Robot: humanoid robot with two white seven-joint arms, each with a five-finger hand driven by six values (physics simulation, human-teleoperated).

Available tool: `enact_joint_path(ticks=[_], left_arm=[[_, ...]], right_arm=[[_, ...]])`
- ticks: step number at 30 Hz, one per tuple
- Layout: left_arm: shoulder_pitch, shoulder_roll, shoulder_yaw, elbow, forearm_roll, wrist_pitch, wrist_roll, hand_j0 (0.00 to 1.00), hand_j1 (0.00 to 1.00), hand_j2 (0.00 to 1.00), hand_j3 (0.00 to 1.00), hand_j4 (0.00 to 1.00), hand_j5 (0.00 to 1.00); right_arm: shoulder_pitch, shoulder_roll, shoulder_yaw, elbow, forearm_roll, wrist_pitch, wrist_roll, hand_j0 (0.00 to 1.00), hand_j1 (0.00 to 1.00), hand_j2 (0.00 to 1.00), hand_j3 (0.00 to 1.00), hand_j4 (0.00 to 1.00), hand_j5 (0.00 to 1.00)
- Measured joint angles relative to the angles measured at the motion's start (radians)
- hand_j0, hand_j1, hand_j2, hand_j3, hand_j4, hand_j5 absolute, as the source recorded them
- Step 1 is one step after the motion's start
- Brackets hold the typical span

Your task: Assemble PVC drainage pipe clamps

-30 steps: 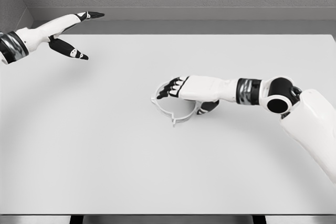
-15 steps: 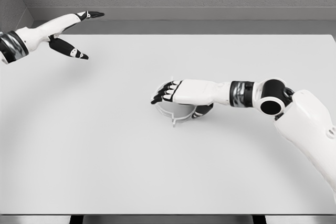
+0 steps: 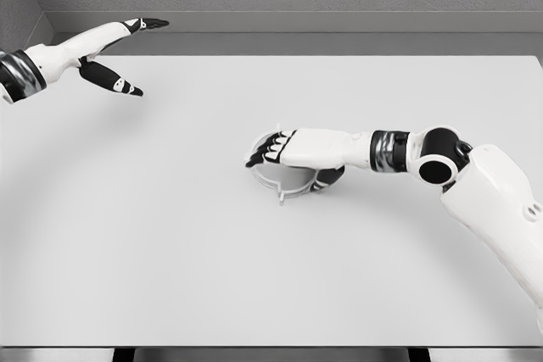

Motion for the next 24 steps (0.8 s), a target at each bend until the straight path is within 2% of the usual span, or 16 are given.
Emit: enact_joint_path(ticks=[24], left_arm=[[0.0, 0.0, 0.0, -0.002, 0.0, 0.0, 0.0, 1.0, 1.0, 1.0, 1.0, 1.0, 1.0]], right_arm=[[-0.031, 0.036, -0.004, 0.074, 0.001, 0.0, 0.0, 1.0, 1.0, 1.0, 1.0, 1.0, 1.0]])
